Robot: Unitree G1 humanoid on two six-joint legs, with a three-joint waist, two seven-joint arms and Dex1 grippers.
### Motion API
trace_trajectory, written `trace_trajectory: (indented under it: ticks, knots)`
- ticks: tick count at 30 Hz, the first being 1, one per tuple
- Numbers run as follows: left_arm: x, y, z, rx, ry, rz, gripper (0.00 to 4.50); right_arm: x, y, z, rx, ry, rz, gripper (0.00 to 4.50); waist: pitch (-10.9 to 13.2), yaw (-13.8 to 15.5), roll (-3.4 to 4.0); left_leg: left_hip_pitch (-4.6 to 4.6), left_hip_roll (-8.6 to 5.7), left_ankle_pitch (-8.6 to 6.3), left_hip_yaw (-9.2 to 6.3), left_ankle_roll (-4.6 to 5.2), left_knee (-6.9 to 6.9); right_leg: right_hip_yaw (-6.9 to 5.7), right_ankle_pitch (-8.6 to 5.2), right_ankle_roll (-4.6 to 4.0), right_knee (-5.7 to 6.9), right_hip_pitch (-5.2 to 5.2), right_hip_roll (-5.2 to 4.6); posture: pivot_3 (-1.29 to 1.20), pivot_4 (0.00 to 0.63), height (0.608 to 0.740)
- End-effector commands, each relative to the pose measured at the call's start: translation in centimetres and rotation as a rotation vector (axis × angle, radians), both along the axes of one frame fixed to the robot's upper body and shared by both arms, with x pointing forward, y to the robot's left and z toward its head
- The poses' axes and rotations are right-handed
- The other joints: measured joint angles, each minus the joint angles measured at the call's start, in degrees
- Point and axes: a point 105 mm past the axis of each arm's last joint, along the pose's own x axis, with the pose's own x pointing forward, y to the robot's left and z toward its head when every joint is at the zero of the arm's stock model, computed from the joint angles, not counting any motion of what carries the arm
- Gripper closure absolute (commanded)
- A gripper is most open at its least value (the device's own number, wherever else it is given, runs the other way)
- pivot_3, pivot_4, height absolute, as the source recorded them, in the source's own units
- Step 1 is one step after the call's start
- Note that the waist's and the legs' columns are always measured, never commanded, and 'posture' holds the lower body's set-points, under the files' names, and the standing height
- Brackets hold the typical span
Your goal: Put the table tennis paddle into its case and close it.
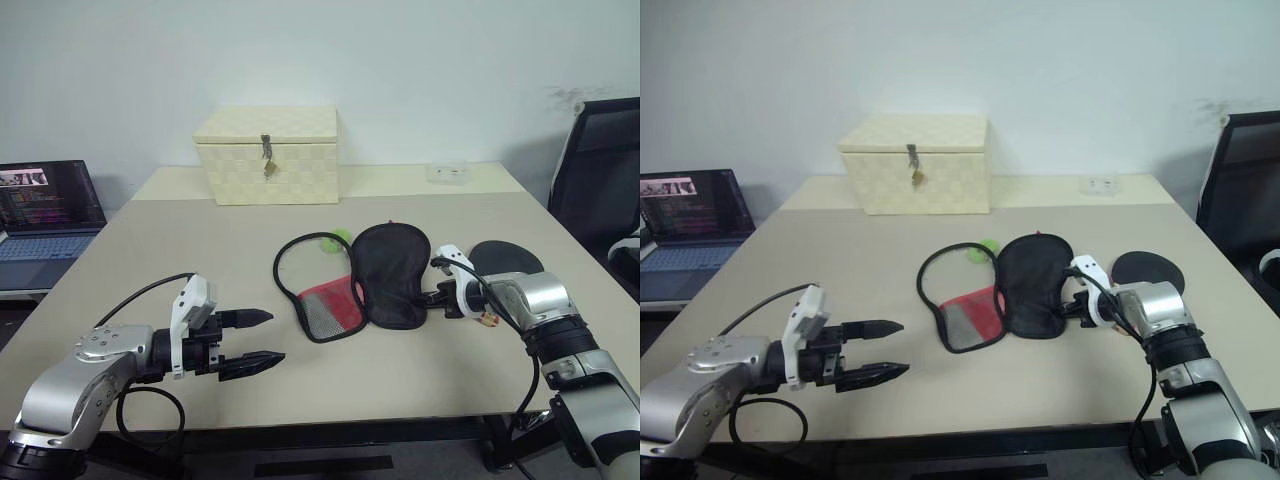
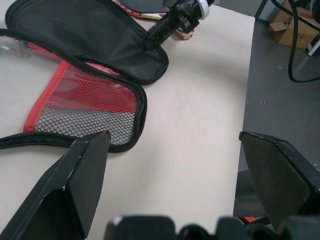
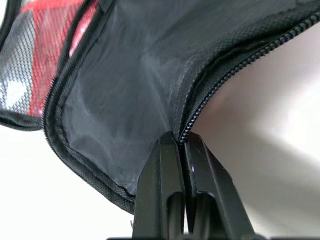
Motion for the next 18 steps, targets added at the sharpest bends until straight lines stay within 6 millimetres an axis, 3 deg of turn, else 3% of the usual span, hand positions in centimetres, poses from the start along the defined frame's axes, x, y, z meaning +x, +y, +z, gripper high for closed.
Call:
trace_trajectory:
  ticks: [1, 7, 11, 18]
  knots:
    - [-0.1, -0.2, 0.7, -0.002, -0.037, -0.013, 0.0, 0.5, 0.1, 1.6, 0.017, -0.069, 0.004, 3.54, 0.0, 0.0, 0.0, 0.0, 0.0, 0.0, 0.0, 0.0, 0.01, 0.0, 0.0, 0.0, 0.01, 0.0, 0.0, 0.0, 0.15, 0.74]
    - [-0.1, -0.2, 0.7, -0.002, -0.04, -0.016, 0.0, 1.3, -2.1, 2.7, -0.008, -0.151, -0.091, 1.47, 0.0, 0.0, 0.0, 0.01, -0.01, 0.0, -0.01, 0.0, 0.03, -0.01, -0.02, 0.04, 0.03, 0.0, 0.01, 0.0, 0.15, 0.74]
    - [0.1, -0.4, 0.7, -0.008, -0.043, -0.02, 0.0, 1.2, -5.9, 4.8, -0.018, -0.251, -0.259, 0.03, 0.0, 0.2, 0.01, -0.01, -0.01, 0.0, -0.01, 0.0, 0.02, -0.01, -0.01, 0.02, 0.01, 0.0, 0.0, 0.0, 0.15, 0.74]
    - [0.5, -0.8, 0.7, -0.009, -0.044, -0.05, 0.0, -0.8, -9.3, 5.1, -0.049, -0.326, -0.548, 0.01, 0.0, 0.6, 0.0, -0.02, -0.02, 0.0, -0.03, 0.0, 0.05, -0.01, -0.02, 0.04, 0.06, 0.0, 0.02, 0.0, 0.15, 0.74]
